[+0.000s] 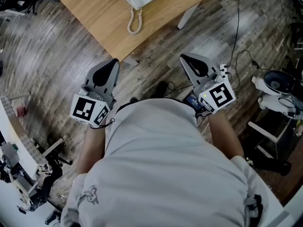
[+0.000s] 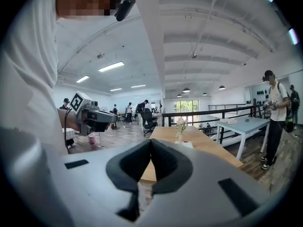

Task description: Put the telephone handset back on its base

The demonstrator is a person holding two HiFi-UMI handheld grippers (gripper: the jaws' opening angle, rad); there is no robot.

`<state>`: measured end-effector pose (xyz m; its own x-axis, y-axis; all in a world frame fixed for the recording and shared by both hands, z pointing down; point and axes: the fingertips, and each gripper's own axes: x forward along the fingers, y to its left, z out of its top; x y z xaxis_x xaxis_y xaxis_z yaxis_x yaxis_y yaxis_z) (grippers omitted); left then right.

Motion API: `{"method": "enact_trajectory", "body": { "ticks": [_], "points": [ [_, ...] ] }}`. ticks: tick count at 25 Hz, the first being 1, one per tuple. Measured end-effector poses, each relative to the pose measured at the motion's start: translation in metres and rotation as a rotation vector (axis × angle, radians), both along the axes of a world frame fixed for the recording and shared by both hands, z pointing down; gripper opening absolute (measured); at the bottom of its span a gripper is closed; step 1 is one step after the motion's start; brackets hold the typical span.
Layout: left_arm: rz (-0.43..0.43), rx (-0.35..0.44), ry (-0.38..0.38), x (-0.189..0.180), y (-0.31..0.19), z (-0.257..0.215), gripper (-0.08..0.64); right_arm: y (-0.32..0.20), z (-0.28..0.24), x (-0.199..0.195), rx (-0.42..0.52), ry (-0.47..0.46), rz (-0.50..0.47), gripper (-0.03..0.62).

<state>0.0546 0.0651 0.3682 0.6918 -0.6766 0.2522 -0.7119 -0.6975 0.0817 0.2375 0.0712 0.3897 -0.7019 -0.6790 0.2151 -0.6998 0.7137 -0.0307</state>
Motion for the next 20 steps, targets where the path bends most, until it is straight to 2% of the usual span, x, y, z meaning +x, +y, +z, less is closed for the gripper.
{"method": "enact_trajectory", "body": {
  "ticks": [6,20],
  "points": [
    [0.017,0.01,0.019,-0.035,0.03,-0.003,0.007,0.031,-0.011,-0.036,0.012,0.002,0.006,0.006],
    [0.038,0.034,0.071,-0.138,0.106,-0.007,0.006,0.108,-0.032,-0.153,0.075,0.021,0.009,0.006]
  ]
}}
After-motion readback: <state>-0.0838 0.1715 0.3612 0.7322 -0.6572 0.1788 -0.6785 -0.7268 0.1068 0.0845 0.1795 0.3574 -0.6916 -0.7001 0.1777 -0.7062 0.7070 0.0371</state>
